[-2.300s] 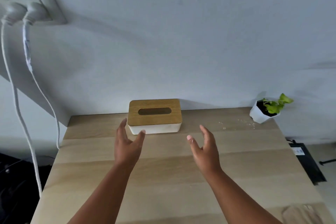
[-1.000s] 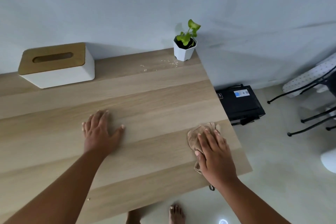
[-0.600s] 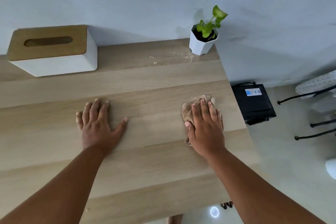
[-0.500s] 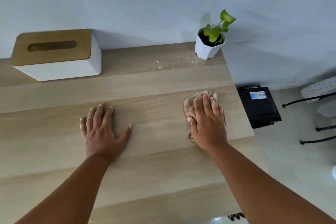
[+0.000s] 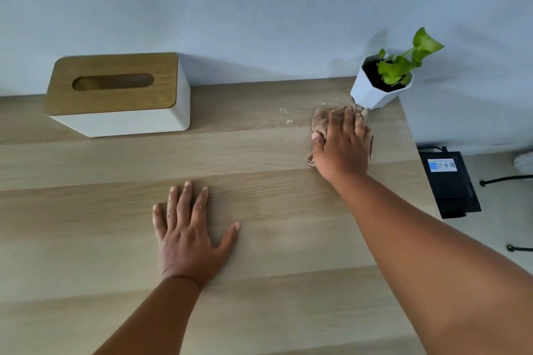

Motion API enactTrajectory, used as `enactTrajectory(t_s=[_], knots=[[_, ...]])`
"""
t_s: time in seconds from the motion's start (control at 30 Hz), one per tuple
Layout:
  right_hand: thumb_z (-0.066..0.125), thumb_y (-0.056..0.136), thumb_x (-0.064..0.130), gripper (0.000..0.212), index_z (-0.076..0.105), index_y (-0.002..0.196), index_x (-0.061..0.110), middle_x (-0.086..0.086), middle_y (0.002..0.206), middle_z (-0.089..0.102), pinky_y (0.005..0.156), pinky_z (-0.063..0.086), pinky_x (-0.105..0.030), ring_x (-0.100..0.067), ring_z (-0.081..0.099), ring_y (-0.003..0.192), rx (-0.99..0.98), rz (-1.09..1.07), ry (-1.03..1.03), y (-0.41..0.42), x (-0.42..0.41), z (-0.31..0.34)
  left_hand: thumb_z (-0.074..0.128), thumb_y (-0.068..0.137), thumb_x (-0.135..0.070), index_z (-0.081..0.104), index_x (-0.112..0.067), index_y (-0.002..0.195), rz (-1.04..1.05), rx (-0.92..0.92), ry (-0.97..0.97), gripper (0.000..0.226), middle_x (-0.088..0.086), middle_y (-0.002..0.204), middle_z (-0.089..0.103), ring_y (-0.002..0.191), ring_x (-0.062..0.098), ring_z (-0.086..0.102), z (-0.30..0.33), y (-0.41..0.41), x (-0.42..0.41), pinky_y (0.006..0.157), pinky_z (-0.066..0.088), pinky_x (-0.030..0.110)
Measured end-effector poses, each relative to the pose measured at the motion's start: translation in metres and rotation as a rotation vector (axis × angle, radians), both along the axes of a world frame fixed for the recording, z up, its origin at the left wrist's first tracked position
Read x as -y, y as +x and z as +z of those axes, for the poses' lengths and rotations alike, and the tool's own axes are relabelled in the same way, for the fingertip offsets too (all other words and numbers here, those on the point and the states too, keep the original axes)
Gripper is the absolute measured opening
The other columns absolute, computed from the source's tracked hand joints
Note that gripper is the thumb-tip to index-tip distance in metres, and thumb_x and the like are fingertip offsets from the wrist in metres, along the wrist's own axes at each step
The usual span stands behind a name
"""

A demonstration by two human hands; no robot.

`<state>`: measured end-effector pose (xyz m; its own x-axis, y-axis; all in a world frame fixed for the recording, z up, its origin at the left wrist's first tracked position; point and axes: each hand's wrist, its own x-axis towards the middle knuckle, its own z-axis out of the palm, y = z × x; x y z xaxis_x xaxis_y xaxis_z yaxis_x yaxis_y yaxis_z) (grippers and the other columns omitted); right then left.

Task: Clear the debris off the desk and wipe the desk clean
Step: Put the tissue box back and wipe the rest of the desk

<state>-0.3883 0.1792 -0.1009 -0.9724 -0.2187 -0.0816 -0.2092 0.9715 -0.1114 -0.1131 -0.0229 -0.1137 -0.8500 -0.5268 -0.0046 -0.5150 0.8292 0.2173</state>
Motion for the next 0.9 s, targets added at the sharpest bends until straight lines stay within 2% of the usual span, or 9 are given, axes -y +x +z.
enactTrajectory(t_s=[0.2,0.37,0.47,0.57,0.67,0.77,0.9], knots=[[0.038,0.098,0.05,0.068,0.028,0.158,0.021,-0.015,0.17,0.017,0.126,0.011,-0.056,-0.035,0.01,0.157,-0.01,0.044,-0.003,-0.011,0.026,0.002,0.037,0.082,-0.086,0.036,-0.024,0.154,-0.006,0.02,0.005,0.095,0.006,0.168,0.022,0.159,0.023,0.003,0.001,-0.002,0.001,0.125,0.008,0.058],[0.046,0.099,0.04,0.059,0.039,0.155,0.022,-0.009,0.168,0.027,0.125,0.016,-0.054,-0.033,0.019,0.155,-0.018,0.25,-0.092,-0.003,0.015,0.004,0.039,0.082,-0.086,0.038,-0.024,0.154,-0.003,0.014,0.009,0.094,0.006,0.168,0.023,0.159,0.023,0.004,0.002,-0.002,0.0,0.125,0.007,0.058],[0.052,0.096,0.037,0.058,0.049,0.151,0.021,-0.006,0.162,0.04,0.121,0.026,-0.052,-0.033,0.033,0.149,-0.049,0.428,-0.13,0.014,-0.013,0.005,0.037,0.082,-0.087,0.037,-0.025,0.154,0.001,0.014,0.01,0.095,0.005,0.168,0.023,0.159,0.022,0.004,0.003,-0.002,0.0,0.125,0.007,0.058],[0.056,0.091,0.043,0.053,0.061,0.14,0.02,-0.003,0.15,0.053,0.11,0.039,-0.051,-0.033,0.047,0.134,-0.151,0.41,-0.158,0.027,-0.04,0.002,0.036,0.082,-0.087,0.037,-0.025,0.154,0.001,0.02,0.016,0.095,0.005,0.168,0.023,0.159,0.022,0.003,0.003,-0.002,0.0,0.125,0.007,0.057],[0.051,0.088,0.048,0.06,0.056,0.142,0.021,-0.001,0.157,0.045,0.113,0.036,-0.051,-0.032,0.041,0.138,-0.127,0.274,-0.129,0.025,-0.039,0.002,0.037,0.082,-0.087,0.037,-0.025,0.154,0.003,0.014,0.026,0.095,0.005,0.168,0.023,0.159,0.022,0.002,0.003,-0.002,0.0,0.125,0.006,0.057],[0.04,0.089,0.05,0.07,0.041,0.153,0.023,-0.005,0.167,0.029,0.122,0.026,-0.054,-0.036,0.025,0.152,-0.05,0.165,-0.07,0.011,-0.015,0.002,0.038,0.082,-0.086,0.038,-0.024,0.154,0.0,0.018,0.029,0.095,0.005,0.168,0.023,0.159,0.022,0.002,0.004,-0.002,-0.001,0.126,0.006,0.058],[0.034,0.09,0.046,0.071,0.031,0.157,0.022,-0.01,0.17,0.019,0.124,0.016,-0.06,-0.04,0.012,0.155,0.01,0.109,-0.042,-0.013,0.028,0.002,0.04,0.082,-0.085,0.035,-0.025,0.156,0.002,0.031,0.042,0.095,0.004,0.17,0.019,0.159,0.021,-0.001,0.006,-0.003,-0.001,0.126,0.004,0.057]])
